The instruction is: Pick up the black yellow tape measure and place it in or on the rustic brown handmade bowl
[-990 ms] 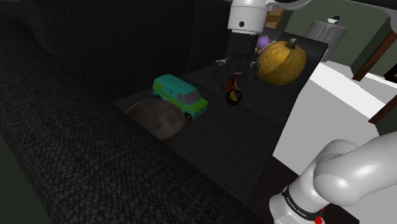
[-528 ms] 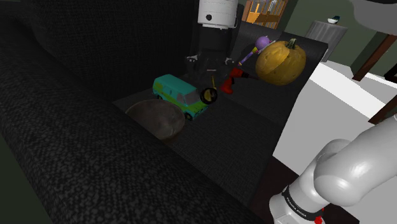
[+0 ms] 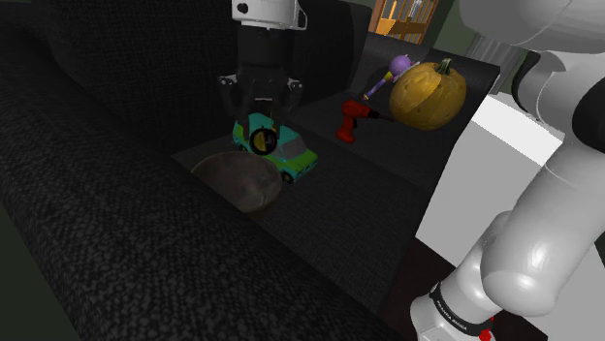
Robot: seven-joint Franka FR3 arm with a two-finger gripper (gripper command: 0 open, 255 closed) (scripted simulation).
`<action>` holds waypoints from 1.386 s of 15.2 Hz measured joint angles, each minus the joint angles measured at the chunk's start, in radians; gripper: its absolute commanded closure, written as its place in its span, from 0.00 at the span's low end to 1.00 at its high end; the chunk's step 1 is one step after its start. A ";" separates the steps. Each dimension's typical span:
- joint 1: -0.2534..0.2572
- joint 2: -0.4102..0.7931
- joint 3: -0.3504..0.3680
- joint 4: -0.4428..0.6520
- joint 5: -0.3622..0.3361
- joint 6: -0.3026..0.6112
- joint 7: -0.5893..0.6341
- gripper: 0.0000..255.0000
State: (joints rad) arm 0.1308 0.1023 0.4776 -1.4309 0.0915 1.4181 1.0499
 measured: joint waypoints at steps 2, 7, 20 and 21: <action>0.039 0.102 0.018 0.117 -0.045 -0.020 0.048 1.00; 0.057 0.131 0.024 0.098 -0.057 0.027 0.070 1.00; 0.042 0.099 0.020 -0.077 -0.043 0.171 0.048 1.00; 0.042 0.098 0.020 -0.077 -0.043 0.171 0.048 1.00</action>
State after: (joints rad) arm 0.1728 0.2007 0.4976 -1.5081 0.0488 1.5894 1.0974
